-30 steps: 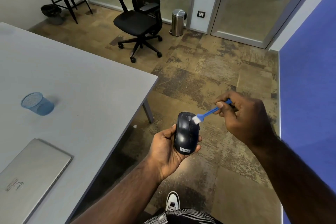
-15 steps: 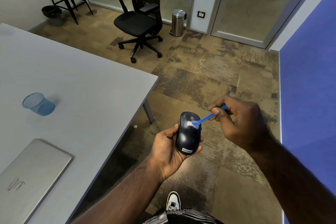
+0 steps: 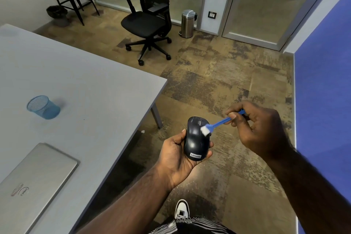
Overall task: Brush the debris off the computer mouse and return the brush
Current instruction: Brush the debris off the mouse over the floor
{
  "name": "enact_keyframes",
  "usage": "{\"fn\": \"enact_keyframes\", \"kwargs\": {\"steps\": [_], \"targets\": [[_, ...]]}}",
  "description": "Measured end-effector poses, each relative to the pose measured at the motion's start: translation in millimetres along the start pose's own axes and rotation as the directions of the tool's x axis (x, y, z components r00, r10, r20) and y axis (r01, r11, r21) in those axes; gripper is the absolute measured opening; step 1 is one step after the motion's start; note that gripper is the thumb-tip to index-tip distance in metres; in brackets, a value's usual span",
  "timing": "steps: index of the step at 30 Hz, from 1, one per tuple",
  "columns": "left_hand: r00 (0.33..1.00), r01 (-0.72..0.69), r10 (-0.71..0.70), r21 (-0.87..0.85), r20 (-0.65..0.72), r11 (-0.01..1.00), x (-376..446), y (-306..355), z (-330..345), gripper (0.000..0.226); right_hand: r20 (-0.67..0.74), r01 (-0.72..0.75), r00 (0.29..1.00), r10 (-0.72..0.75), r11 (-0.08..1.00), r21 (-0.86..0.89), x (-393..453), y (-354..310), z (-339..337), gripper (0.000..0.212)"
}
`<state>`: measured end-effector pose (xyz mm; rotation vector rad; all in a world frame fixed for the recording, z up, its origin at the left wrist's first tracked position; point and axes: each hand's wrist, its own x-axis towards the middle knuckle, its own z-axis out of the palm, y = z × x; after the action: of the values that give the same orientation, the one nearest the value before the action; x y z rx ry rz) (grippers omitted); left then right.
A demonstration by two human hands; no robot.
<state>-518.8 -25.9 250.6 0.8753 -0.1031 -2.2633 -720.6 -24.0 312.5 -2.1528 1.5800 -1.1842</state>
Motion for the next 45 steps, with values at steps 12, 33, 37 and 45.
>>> {"fn": "enact_keyframes", "kwargs": {"steps": [12,33,37,45], "targets": [[0.999,-0.001,0.003,-0.072,0.032,0.997,1.8,3.5,0.4,0.051,-0.107,-0.032,0.994,0.027,0.998,-0.046,-10.9,0.1,5.7,0.014],[0.999,-0.009,0.012,-0.073,0.043,0.997,-0.7,6.0,-2.7,0.051,-0.140,-0.008,0.990,0.009,1.000,0.003,-11.7,-0.6,8.2,0.014],[0.999,-0.029,0.028,0.008,0.028,1.000,-0.4,5.8,-1.6,0.051,-0.166,-0.094,0.983,0.083,0.994,-0.057,-4.3,6.7,9.6,0.012],[0.995,-0.052,0.063,0.141,-0.072,0.989,-1.8,4.0,1.1,0.045,-0.072,-0.003,0.997,0.000,0.999,-0.051,4.3,-6.0,14.4,0.013]]}}
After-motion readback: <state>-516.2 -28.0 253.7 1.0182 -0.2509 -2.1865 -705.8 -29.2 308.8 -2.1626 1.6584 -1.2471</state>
